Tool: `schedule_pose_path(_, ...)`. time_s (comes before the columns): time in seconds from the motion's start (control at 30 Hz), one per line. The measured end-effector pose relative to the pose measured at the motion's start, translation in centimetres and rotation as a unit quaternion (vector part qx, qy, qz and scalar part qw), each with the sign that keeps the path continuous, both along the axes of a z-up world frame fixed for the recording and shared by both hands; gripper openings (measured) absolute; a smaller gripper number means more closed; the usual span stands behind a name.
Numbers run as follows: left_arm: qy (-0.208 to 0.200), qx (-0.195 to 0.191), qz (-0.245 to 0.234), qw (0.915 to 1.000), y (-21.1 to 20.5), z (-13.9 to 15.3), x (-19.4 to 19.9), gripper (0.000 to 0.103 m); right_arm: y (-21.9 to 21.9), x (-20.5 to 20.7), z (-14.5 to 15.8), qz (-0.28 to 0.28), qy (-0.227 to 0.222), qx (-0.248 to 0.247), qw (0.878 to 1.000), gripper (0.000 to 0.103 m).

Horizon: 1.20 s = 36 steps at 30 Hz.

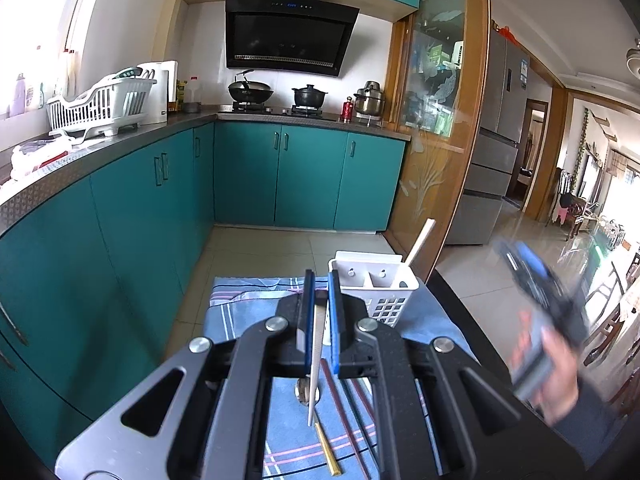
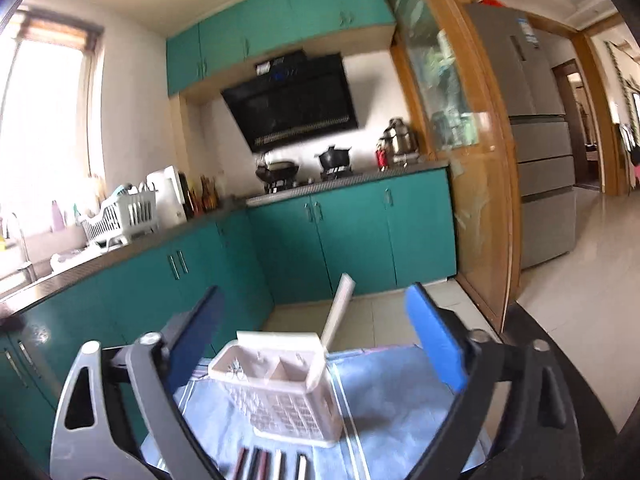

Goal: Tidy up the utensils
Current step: 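Lower the white chopstick into the caddy and open the right tool, then lower the white chopstick into the caddy and open the left tool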

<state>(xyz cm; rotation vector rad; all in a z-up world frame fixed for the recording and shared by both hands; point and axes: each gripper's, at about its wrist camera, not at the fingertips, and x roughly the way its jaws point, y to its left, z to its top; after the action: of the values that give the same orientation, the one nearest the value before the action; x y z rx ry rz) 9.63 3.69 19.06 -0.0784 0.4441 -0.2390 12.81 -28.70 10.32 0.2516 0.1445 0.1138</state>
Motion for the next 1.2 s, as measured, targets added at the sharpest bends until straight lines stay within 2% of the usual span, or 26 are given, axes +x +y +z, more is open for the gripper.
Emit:
schedule_pose_path(0.13, -0.015, 0.013, 0.005, 0.9998, -1.8, 0.1, 0.0, 0.006, -2.1, -5.5, -6.6, -0.018, -0.014, 0.008, 1.000, 0.098)
schedule_pose_path(0.17, -0.018, 0.016, 0.005, 0.9997, -2.3, 0.2, -0.2, 0.006, -2.6, -6.1, -8.3, -0.037, 0.003, 0.010, 0.999, 0.098)
schedule_pose_path(0.2, -0.020, 0.019, 0.003, 0.9996, -2.8, 0.5, -0.3, 0.006, -3.0, -5.6, -8.9, -0.021, 0.031, 0.018, 0.999, 0.098)
schedule_pose_path(0.27, -0.030, 0.018, -0.002, 0.9994, -3.5, 1.0, -0.6, 0.006, -3.3, -4.7, -8.8, 0.021, 0.051, 0.040, 0.998, 0.098)
schedule_pose_path(0.37, -0.036, 0.022, -0.004, 0.9991, -5.3, 2.2, -0.1, 0.006, -3.8, -4.8, -9.6, 0.012, 0.049, 0.030, 0.998, 0.098)
schedule_pose_path(0.43, -0.035, 0.030, -0.008, 0.9989, -6.8, 3.3, 0.9, 0.006, -4.4, -4.5, -9.9, 0.020, 0.058, 0.047, 0.997, 0.098)
schedule_pose_path(0.53, -0.046, 0.044, -0.007, 0.9980, -8.8, 5.6, 2.8, 0.006, -4.8, -4.2, -10.0, 0.019, 0.060, 0.047, 0.997, 0.098)
schedule_pose_path(0.73, -0.076, 0.046, -0.011, 0.9960, -11.5, 11.0, 7.1, 0.006, -6.0, -3.1, -10.1, 0.012, 0.077, 0.069, 0.995, 0.098)
schedule_pose_path(0.87, -0.085, 0.046, -0.001, 0.9953, -12.5, 13.1, 10.7, 0.006, -5.9, -2.7, -10.2, 0.013, 0.078, 0.069, 0.995, 0.098)
schedule_pose_path(0.97, -0.077, 0.037, 0.010, 0.9963, -12.5, 12.8, 14.0, 0.006, -5.8, -2.4, -10.3, 0.016, 0.082, 0.071, 0.994, 0.098)
schedule_pose_path(1.03, -0.057, 0.031, 0.013, 0.9978, -12.5, 11.6, 16.5, 0.006, -5.8, -2.5, -10.4, 0.017, 0.082, 0.072, 0.994, 0.098)
schedule_pose_path(1.17, -0.031, 0.029, 0.022, 0.9989, -12.4, 7.5, 20.1, 0.006, -5.4, -2.3, -10.4, 0.021, 0.083, 0.070, 0.994, 0.098)
schedule_pose_path(1.2, -0.013, 0.031, 0.026, 0.9991, -12.3, 5.9, 21.3, 0.006, -5.3, -2.2, -10.5, 0.022, 0.086, 0.068, 0.994, 0.098)
